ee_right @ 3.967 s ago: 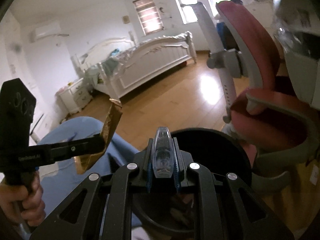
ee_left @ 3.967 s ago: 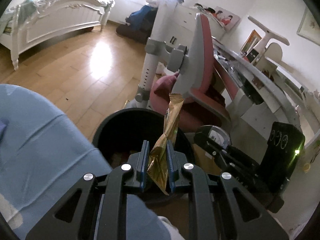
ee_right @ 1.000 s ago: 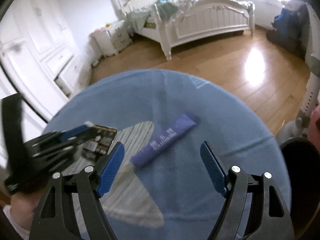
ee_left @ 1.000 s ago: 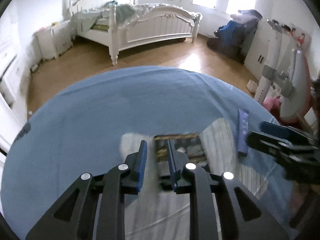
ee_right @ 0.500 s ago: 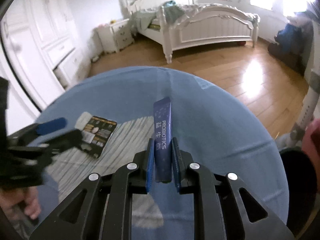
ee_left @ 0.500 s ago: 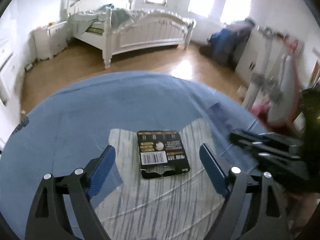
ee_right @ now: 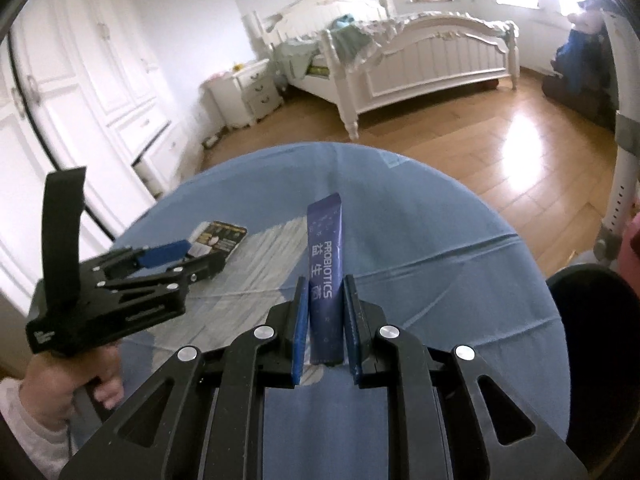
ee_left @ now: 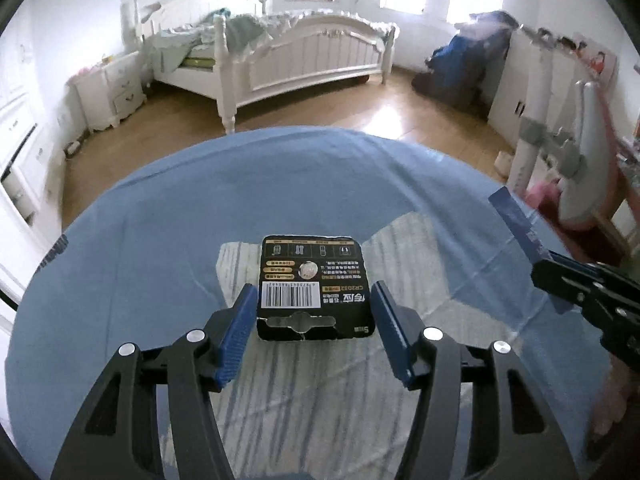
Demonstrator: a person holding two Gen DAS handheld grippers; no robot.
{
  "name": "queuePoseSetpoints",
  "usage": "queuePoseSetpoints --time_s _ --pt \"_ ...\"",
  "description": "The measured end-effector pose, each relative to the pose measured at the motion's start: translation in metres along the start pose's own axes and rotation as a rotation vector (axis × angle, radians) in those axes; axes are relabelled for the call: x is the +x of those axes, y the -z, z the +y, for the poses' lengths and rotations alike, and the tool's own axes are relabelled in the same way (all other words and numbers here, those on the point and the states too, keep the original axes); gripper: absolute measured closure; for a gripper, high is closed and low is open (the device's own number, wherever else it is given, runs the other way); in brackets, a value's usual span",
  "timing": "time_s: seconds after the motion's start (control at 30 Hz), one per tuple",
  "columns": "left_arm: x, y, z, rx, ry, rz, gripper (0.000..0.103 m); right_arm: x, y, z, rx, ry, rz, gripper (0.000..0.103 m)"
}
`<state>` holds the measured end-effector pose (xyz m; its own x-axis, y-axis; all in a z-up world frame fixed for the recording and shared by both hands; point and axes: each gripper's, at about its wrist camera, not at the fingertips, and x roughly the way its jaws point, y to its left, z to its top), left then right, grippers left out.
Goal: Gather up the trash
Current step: 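Carry the black packet and purple stick with both tools over the bin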
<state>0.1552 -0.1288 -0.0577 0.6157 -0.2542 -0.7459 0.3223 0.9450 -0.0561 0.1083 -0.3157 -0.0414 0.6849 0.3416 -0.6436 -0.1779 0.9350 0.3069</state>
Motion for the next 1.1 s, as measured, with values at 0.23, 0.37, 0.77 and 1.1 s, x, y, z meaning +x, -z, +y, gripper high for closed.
queuePoseSetpoints --time_s 0.23,0.37,0.77,1.1 --pt "-0.040 -0.026 -0.052 0.027 0.165 -0.140 0.045 -0.063 0.004 -0.038 0.058 0.049 -0.160 0.085" --pt "-0.045 -0.039 -0.098 0.071 0.272 -0.173 0.045 -0.110 0.014 -0.079 0.104 0.146 -0.244 0.085" --pt "-0.012 -0.035 -0.236 0.186 0.481 -0.100 0.045 -0.178 0.072 -0.195 0.241 0.370 -0.287 0.085" --pt "0.014 -0.026 -0.276 0.214 0.497 -0.025 0.045 -0.174 0.085 -0.220 0.256 0.412 -0.273 0.085"
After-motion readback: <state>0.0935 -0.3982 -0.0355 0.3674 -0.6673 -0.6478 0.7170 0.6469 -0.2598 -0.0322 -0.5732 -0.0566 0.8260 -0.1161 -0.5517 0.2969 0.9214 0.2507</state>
